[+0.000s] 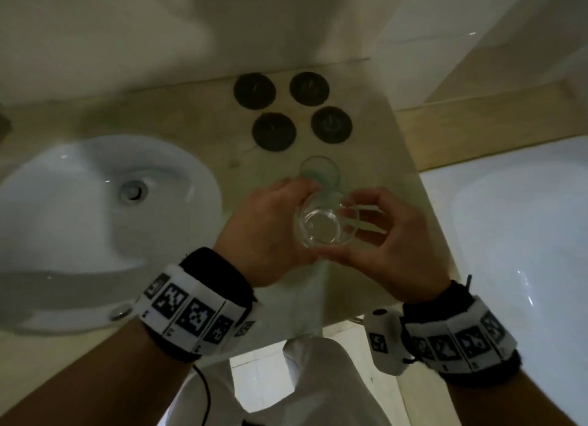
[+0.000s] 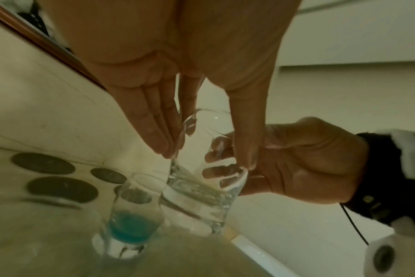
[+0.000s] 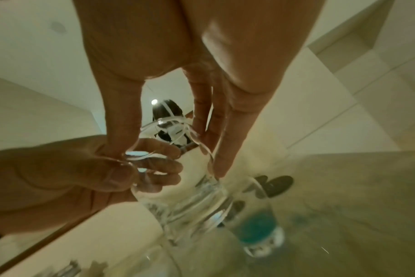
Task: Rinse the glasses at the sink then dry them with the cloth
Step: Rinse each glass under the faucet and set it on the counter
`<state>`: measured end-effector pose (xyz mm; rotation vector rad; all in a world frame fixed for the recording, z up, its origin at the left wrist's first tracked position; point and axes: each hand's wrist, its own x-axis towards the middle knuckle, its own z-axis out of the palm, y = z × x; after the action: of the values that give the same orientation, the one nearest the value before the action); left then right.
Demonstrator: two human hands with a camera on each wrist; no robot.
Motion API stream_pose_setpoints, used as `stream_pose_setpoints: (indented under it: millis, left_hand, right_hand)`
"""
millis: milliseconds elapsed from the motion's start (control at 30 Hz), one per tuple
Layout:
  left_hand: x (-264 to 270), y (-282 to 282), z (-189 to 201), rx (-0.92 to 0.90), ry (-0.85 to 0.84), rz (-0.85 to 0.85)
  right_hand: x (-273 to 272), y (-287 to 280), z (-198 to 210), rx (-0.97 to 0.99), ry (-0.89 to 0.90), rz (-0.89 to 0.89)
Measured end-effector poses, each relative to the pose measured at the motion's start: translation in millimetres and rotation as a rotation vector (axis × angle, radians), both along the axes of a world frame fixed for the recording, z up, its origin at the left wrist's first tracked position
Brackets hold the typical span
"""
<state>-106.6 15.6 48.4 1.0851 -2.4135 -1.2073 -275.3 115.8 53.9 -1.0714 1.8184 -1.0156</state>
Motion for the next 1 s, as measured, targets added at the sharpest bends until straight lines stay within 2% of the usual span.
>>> stream_pose_setpoints:
  millis: [100,233,333,500,567,667,733,800,1000]
  left_hand:
    - [-26.2,12.1,-11.0,-0.037,-0.173,-0.022]
    - [-53.5,25.0,-22.6,-0.174,-0.505,-0.113]
    - [-65.6,32.5,-30.9,-0.233,-0.638,-0.135]
    - [-72.2,30.4,-33.8,-0.199,-0.663,-0.148]
    - [-70.9,24.6,-27.1,-0.081,-0.636,-0.114]
    - [-64.9,8.9,-13.5,0.138,-0.451,0.123]
    - [-63.1,-6.7,-10.1,0.134,-0.367,0.295]
    - [-64.0,-23.5,-12.9,0.095,-0.357,0.410]
    - [-77.1,-49.2,-35.8,0.180,-0.467,0.395]
  right_hand:
    - [-31.1,10.5,-29.9,0.018,-0.003,0.046]
    - [-53.8,16.4,-64.6,0.030,0.022,0.143]
    - [-62.1,17.6,-84.3,0.068,0.036,0.211]
    - [-75.0,13.2,-95.4,0.097,0.017,0.280]
    - [-79.3,7.7,-92.3,0.118,0.005,0.331]
    - [-89.4,-13.7,-84.7,0.121,-0.021,0.312]
    - [-96.7,-36.3,-78.3,0.150,0.014,0.308]
    - [-99.9,-59.1,-74.0,0.188,0.106,0.358]
    - [-86.2,-101.1,-76.6,0.221,0.200,0.501]
